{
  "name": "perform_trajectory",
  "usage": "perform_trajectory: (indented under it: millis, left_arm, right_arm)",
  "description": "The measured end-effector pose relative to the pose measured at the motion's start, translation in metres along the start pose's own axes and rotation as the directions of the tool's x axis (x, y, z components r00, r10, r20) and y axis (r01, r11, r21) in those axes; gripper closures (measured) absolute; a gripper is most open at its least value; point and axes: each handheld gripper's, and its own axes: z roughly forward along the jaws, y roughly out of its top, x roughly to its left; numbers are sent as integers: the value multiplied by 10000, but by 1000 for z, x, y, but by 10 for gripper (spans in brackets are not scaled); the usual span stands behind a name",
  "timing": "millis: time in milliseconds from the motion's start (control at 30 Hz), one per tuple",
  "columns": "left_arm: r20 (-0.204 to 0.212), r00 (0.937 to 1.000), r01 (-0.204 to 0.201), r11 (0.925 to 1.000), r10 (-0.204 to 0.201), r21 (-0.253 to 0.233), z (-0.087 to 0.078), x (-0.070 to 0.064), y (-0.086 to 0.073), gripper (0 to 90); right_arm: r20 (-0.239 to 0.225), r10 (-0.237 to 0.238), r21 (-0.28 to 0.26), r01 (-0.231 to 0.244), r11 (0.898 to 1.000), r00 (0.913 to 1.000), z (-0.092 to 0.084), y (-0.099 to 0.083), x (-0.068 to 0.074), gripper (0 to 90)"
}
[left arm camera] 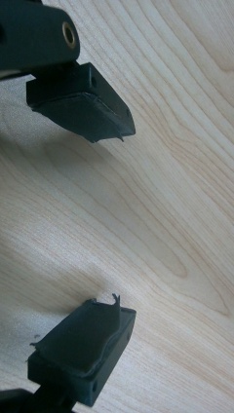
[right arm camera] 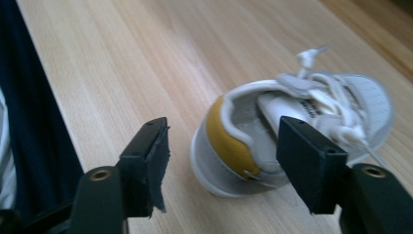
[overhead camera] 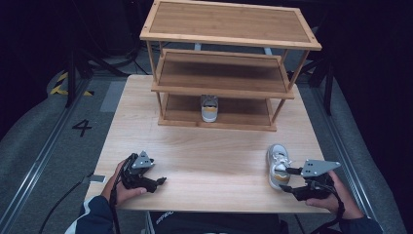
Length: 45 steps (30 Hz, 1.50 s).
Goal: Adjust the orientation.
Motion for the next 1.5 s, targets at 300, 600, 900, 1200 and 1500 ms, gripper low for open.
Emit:
perform_trajectory:
  millis: [300,600,900,1200,1500]
  left_arm:
    - [1,10000,0,10000,0,-3,0,0,0,146]
    - [17,10000,-10,10000,10,-19,0,0,0,145]
    - [17,10000,-65,10000,65,8,0,1,1,140]
    - [47,10000,-74,10000,74,16,1,2,1,137]
    - [47,9999,-120,9999,120,17,1,2,1,136]
  right_arm:
    - [-1079,-158,1643,335,9858,9940,24,18,-6,447]
    - [-1287,102,1820,135,9832,9916,34,24,-14,678]
    - [-1858,-603,1630,912,9824,9807,46,39,-6,691]
    - [-2317,-1493,1581,1886,9692,9613,71,69,2,689]
    - [-2623,-2079,1473,2520,9564,9423,94,98,12,689]
